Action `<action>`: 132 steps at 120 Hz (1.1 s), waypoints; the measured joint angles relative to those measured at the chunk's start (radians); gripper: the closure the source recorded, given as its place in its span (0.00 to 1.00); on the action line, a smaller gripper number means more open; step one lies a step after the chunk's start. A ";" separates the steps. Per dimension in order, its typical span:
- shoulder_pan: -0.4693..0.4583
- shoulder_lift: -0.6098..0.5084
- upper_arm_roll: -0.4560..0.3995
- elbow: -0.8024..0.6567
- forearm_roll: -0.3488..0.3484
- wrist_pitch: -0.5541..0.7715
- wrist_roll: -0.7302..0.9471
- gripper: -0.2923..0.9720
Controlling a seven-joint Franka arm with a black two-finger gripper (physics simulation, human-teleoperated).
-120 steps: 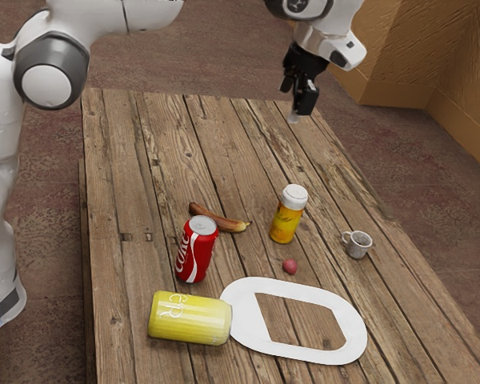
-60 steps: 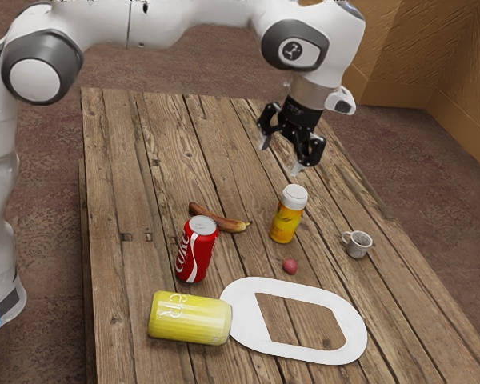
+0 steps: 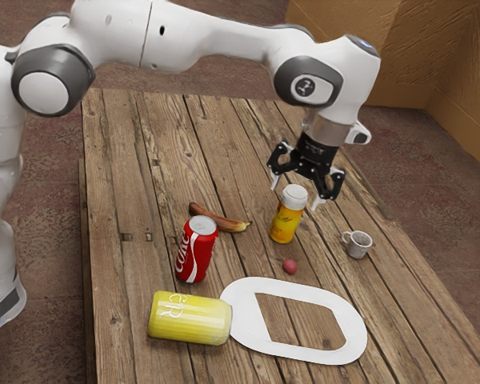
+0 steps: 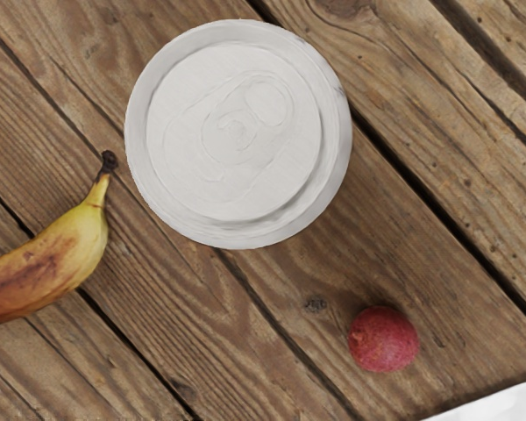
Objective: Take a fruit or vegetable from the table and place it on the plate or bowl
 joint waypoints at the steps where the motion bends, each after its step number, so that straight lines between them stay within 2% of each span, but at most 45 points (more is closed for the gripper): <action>1: 0.000 0.000 0.000 0.000 0.000 0.000 -0.004 0.23; 34: -0.007 0.051 -0.001 0.001 -0.006 0.010 -0.125 0.23; 63: -0.010 0.105 -0.003 -0.030 -0.013 0.075 -0.211 0.23; 84: -0.042 0.112 -0.003 -0.051 -0.014 0.115 -0.264 0.23; 132: -0.045 0.147 -0.004 -0.089 -0.041 0.193 -0.351 0.23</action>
